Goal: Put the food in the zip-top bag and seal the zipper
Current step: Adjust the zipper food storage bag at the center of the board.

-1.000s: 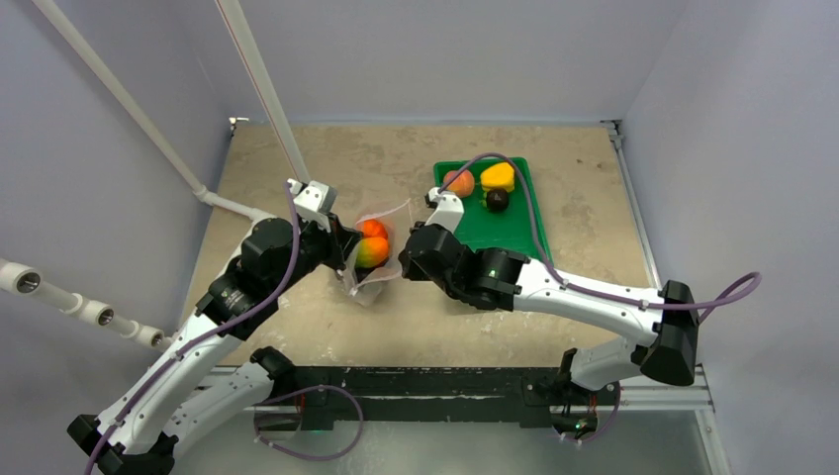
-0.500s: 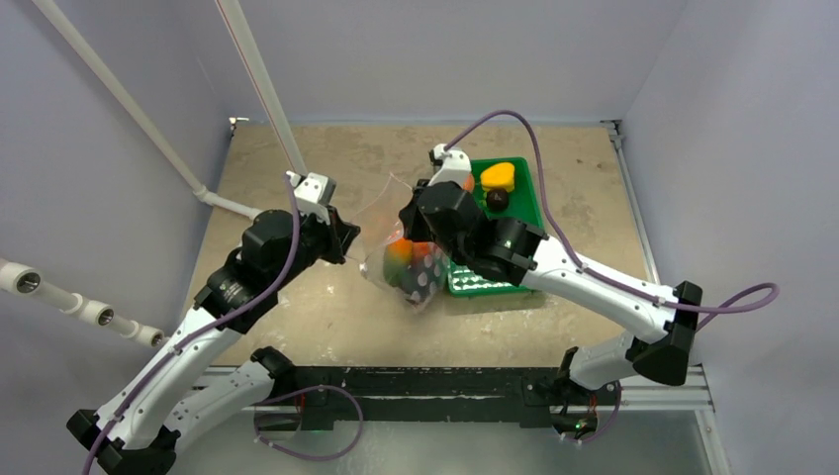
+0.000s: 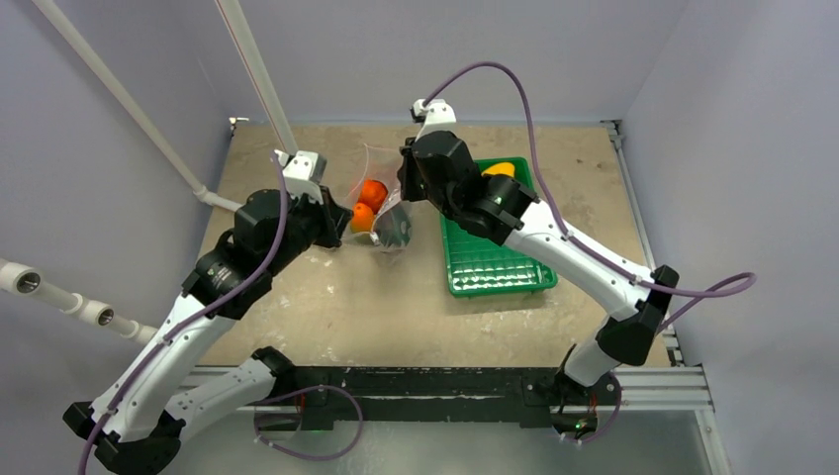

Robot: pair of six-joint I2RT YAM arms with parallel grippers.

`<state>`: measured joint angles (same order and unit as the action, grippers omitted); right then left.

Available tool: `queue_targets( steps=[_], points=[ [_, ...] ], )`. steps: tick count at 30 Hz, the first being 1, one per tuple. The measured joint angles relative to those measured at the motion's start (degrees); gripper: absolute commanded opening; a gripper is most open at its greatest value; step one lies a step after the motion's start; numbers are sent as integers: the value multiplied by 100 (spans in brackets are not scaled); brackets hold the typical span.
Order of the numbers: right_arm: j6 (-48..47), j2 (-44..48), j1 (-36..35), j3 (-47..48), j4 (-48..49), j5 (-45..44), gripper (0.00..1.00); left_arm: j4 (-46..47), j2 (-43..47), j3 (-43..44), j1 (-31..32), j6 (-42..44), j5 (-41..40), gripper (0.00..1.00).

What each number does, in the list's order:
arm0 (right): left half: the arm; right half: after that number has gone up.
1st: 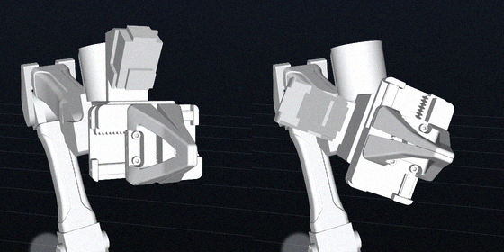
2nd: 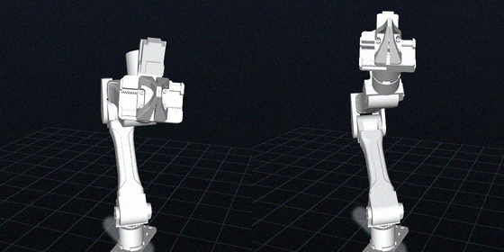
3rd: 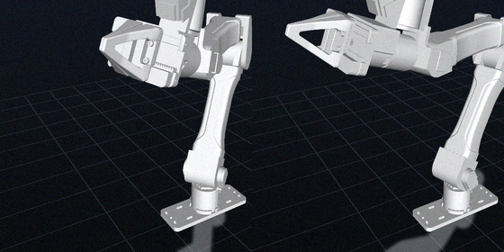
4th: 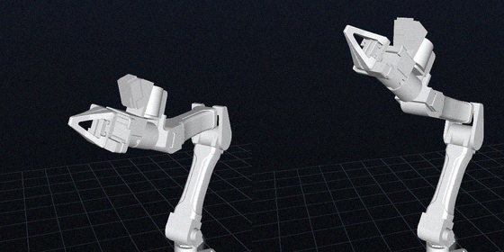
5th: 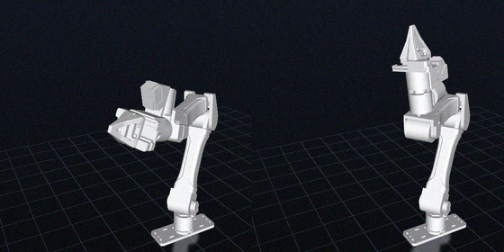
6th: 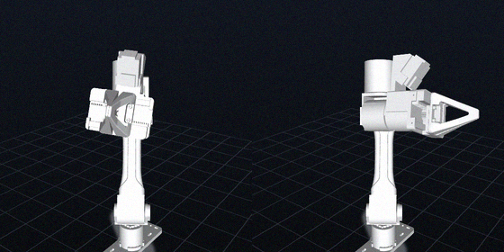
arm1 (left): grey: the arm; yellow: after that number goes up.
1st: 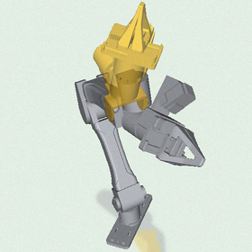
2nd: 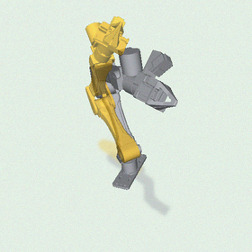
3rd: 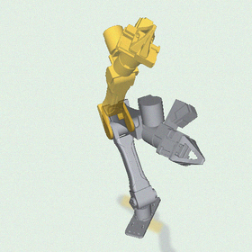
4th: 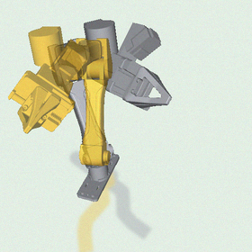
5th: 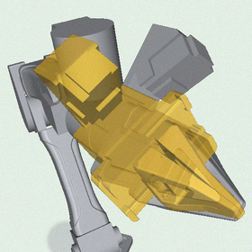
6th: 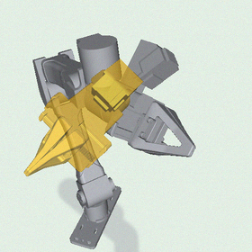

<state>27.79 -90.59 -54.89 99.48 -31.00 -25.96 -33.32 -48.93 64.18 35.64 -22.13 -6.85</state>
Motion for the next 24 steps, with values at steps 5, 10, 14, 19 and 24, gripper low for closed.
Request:
queue_targets(
  steps=[5, 10, 14, 19, 24],
  points=[
    [-273, -20, 109, 63, -79, 52, 0, -11, -111, 7, 0, -157, -181, 0],
    [-173, -114, 160, -437, -262, -310, 0, 103, -109, -498, 0, -343, -337, 0],
    [-55, -269, 160, -780, -267, -612, 0, 111, -203, -658, 0, -431, -369, 0],
    [-201, -236, 160, -570, -144, -737, 0, 101, -308, -472, 0, -428, -389, 0],
    [-350, -216, 166, 195, -63, -763, 0, 111, -339, -11, 0, -426, -393, 0]
  ],
)
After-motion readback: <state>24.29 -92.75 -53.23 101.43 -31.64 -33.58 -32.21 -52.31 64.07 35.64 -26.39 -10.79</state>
